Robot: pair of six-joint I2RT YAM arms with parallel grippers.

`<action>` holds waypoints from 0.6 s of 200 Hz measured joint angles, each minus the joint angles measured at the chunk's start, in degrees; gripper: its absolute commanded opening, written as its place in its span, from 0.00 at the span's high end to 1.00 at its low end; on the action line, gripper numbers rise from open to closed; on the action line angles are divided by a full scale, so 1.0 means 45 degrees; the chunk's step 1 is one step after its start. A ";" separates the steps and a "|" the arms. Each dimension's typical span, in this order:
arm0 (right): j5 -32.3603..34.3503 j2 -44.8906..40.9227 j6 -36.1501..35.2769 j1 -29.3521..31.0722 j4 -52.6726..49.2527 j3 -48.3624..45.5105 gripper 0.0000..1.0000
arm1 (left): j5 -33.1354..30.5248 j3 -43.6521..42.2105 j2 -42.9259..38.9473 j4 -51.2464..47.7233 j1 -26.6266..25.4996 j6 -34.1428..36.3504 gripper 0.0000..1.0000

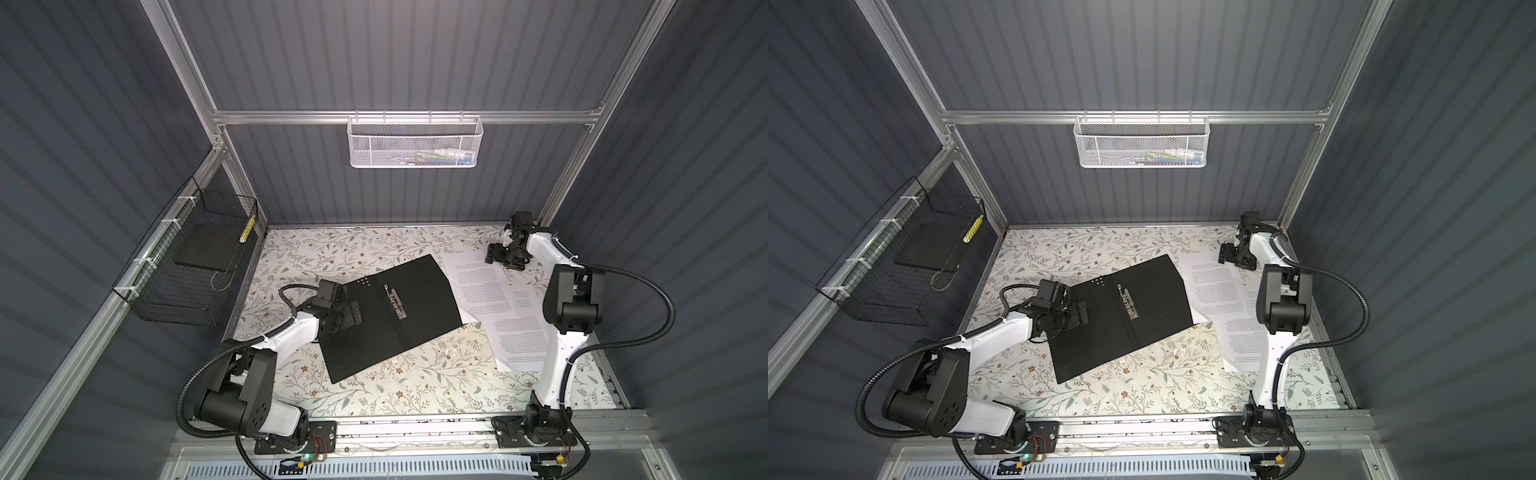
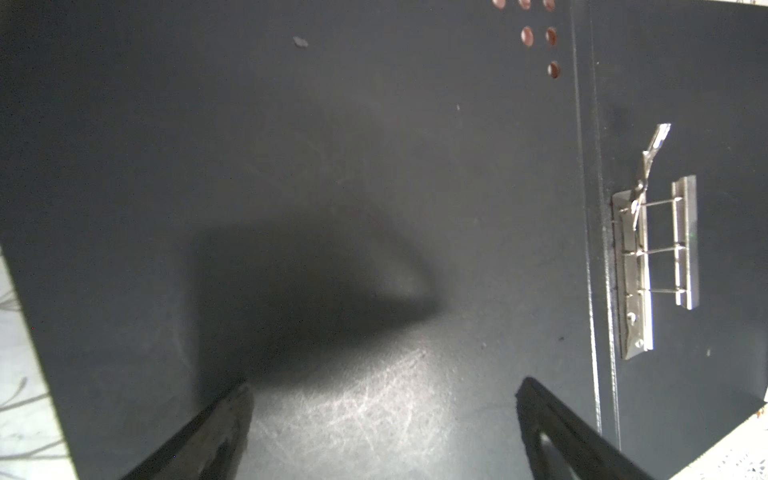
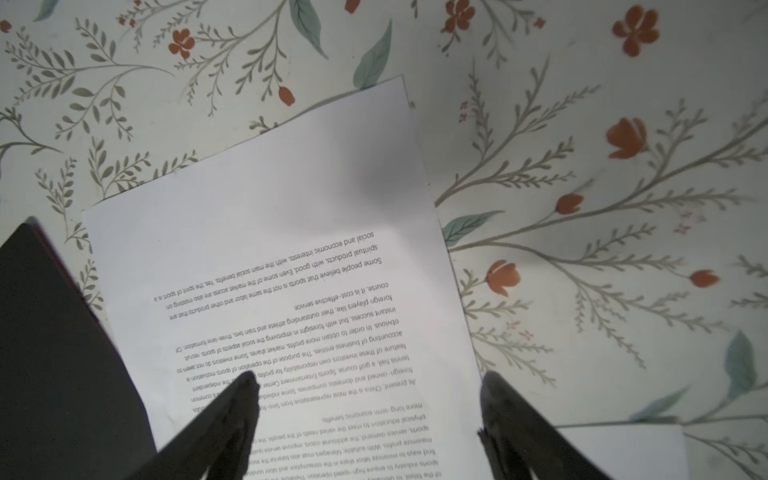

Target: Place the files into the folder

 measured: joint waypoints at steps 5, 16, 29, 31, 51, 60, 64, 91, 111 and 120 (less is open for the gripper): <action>-0.0053 0.0078 0.0000 -0.0049 -0.0010 0.0019 0.14 | -0.0024 0.0000 0.0000 0.0000 0.0000 0.0000 0.00; -0.0170 0.0233 0.0000 -0.0155 -0.0073 0.0083 0.13 | -0.0034 0.0000 0.0000 0.0000 0.0005 0.0000 0.00; -0.0291 0.0311 0.0010 -0.0282 -0.0131 0.0083 0.12 | -0.0029 -0.0005 0.0000 0.0015 0.0005 -0.0019 0.00; -0.0316 0.0316 0.0019 -0.0306 -0.0141 0.0083 0.12 | -0.0029 -0.0005 0.0010 0.0024 0.0010 -0.0034 0.00; -0.0471 0.0325 0.0024 -0.0447 -0.0165 0.0078 0.11 | -0.0005 -0.0087 0.0058 0.0238 0.0024 -0.0102 0.00; -0.0544 0.0325 0.0039 -0.0505 -0.0175 0.0078 0.10 | 0.0034 -0.0180 0.0083 0.0330 0.0024 -0.0151 0.00; -0.0563 0.0330 0.0044 -0.0515 -0.0175 0.0078 0.10 | 0.0034 -0.0219 0.0087 0.0340 0.0024 -0.0180 0.00; -0.0869 0.0427 0.0087 -0.0597 -0.0160 0.0053 0.09 | 0.0063 -0.0321 0.0097 0.0476 0.0024 -0.0194 0.00; -0.1234 0.0641 0.0117 -0.0597 -0.0165 0.0044 0.08 | 0.0063 -0.0350 0.0092 0.0593 0.0078 -0.0194 0.00; -0.1409 0.0743 0.0151 -0.0597 -0.0151 0.0019 0.08 | 0.0068 -0.0374 0.0092 0.0636 0.0078 -0.0194 0.00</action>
